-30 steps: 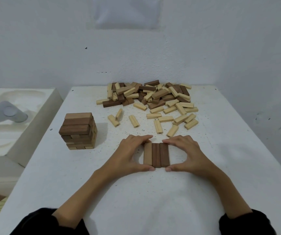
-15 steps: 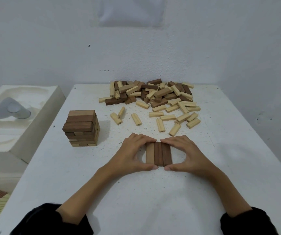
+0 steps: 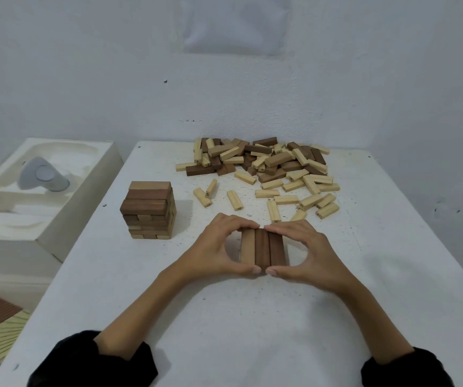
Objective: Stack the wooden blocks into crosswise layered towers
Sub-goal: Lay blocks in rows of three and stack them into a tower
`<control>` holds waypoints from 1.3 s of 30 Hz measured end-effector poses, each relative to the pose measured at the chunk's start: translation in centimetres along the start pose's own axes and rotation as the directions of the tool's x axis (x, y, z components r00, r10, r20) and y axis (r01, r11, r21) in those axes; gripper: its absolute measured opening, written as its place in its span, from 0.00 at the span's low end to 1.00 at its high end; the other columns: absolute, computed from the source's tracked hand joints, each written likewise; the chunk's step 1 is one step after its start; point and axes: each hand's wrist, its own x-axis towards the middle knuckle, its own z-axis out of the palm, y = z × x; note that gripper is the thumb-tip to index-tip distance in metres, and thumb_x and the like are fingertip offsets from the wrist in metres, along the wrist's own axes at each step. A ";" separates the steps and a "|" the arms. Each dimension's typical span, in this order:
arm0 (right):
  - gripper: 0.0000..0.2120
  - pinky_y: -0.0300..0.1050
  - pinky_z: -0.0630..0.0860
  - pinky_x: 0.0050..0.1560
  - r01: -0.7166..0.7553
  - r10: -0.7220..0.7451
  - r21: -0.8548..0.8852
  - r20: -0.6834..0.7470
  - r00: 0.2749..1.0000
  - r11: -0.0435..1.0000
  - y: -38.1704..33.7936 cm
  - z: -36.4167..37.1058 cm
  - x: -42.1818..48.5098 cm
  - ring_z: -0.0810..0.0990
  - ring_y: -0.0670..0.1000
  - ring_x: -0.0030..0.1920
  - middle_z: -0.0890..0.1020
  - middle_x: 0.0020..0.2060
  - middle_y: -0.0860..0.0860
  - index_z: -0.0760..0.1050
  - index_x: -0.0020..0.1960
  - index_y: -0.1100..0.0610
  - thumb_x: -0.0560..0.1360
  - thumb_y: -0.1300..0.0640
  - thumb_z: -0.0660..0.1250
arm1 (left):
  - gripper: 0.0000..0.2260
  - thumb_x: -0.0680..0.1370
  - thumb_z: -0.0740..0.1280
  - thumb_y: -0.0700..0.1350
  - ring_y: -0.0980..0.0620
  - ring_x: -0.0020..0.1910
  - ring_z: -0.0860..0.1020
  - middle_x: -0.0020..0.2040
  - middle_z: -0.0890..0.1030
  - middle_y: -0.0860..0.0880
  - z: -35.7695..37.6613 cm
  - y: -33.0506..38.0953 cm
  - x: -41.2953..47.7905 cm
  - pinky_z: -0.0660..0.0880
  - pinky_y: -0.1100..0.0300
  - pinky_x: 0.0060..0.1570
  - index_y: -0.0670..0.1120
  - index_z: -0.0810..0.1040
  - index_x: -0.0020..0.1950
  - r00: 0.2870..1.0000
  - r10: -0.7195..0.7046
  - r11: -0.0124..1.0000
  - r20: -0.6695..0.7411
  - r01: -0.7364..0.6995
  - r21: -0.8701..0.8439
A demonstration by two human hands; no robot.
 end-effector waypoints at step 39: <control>0.43 0.24 0.59 0.53 0.140 -0.149 0.104 0.082 0.985 0.985 -10.7 8.1 15.1 0.69 0.46 0.59 0.76 0.55 0.41 0.61 0.73 0.46 0.63 0.51 0.78 | 0.37 0.60 0.75 0.59 0.59 0.61 0.73 0.58 0.78 0.58 -17.5 -5.9 -3.5 0.68 0.58 0.63 0.55 0.70 0.68 0.981 -0.145 0.989 -0.128 0.148 0.016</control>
